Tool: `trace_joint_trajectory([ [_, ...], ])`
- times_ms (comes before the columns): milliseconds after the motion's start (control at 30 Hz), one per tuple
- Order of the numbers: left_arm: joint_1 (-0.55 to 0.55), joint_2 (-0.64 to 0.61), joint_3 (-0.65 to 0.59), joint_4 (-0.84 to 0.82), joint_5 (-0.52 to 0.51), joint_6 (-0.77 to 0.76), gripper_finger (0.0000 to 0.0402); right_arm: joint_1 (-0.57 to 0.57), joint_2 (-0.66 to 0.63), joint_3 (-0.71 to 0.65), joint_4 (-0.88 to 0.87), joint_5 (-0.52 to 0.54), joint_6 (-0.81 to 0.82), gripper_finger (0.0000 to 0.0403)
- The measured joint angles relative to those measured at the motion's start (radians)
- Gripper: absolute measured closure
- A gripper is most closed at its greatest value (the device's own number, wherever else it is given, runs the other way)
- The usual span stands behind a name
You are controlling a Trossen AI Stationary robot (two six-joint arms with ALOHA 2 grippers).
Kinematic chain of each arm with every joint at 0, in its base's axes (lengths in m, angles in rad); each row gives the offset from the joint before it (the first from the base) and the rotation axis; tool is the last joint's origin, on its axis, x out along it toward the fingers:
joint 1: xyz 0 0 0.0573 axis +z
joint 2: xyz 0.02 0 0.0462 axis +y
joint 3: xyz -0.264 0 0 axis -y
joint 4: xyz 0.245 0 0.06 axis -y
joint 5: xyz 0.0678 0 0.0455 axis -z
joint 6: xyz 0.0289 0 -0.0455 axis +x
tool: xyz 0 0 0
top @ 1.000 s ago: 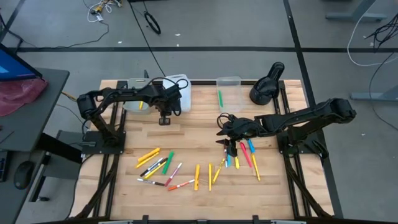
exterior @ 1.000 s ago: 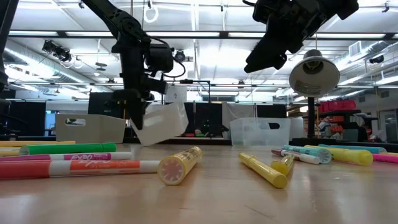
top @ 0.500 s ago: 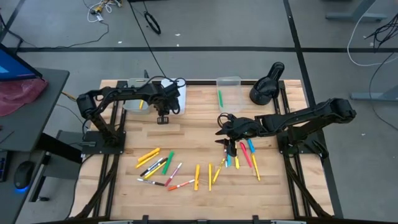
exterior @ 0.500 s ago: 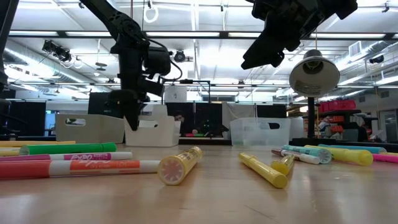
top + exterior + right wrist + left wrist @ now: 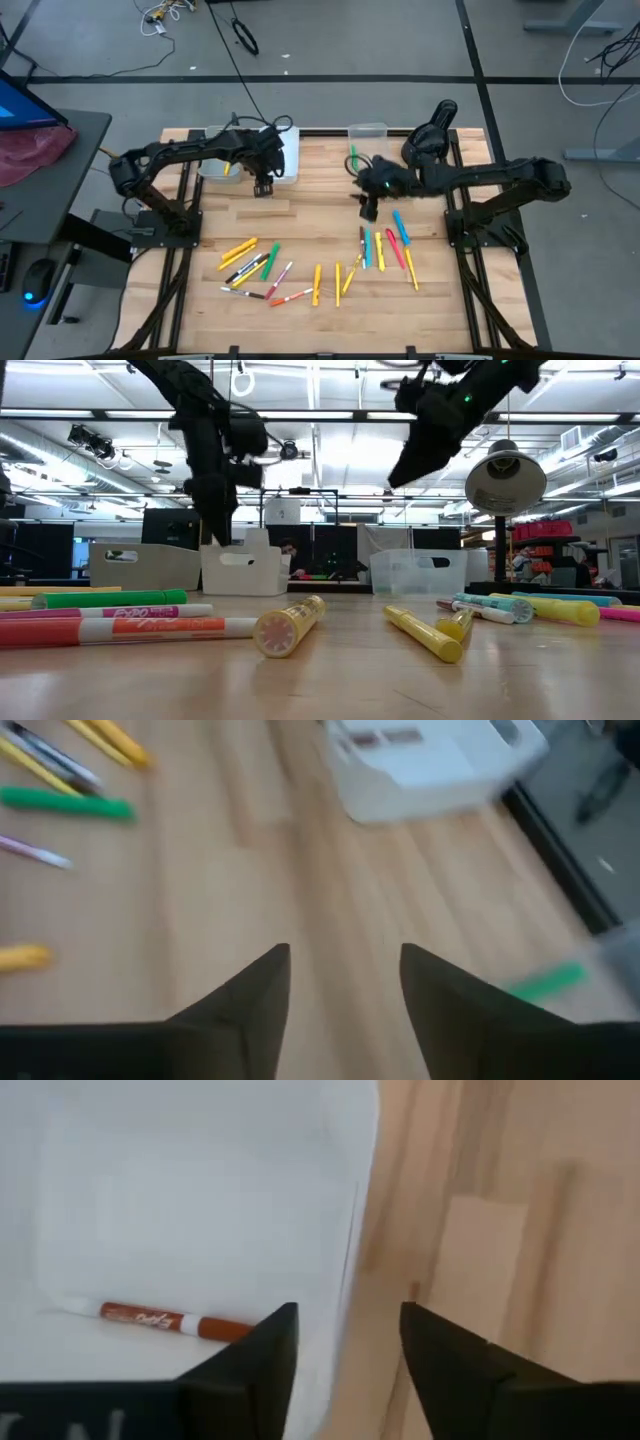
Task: Pick & Place Markers
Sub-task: Move the white bin to the right of the gray bin
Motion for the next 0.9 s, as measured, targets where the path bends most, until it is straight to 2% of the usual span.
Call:
trace_joint_trajectory([
  [200, -0.037, -0.134, 0.0, 0.037, 0.009, -0.161, 0.0183, -0.147, 0.158, 0.125, -0.179, -0.041, -0.159, 0.0168],
  [433, -0.162, -0.217, 0.001, 0.177, 0.01, -0.332, 0.0182, -0.243, 0.383, 0.28, -0.328, -0.008, -0.288, 0.0173],
  [700, -0.316, -0.224, 0.001, 0.3, -0.004, -0.36, 0.0181, -0.31, 0.45, 0.317, -0.376, -0.032, -0.388, 0.0203],
  [800, -0.362, -0.223, 0.001, 0.329, -0.012, -0.363, 0.0181, -0.321, 0.45, 0.31, -0.382, -0.071, -0.413, 0.0231],
  [900, -0.395, -0.223, 0.001, 0.35, -0.012, -0.363, 0.0181, -0.323, 0.45, 0.309, -0.386, -0.088, -0.416, 0.0275],
])
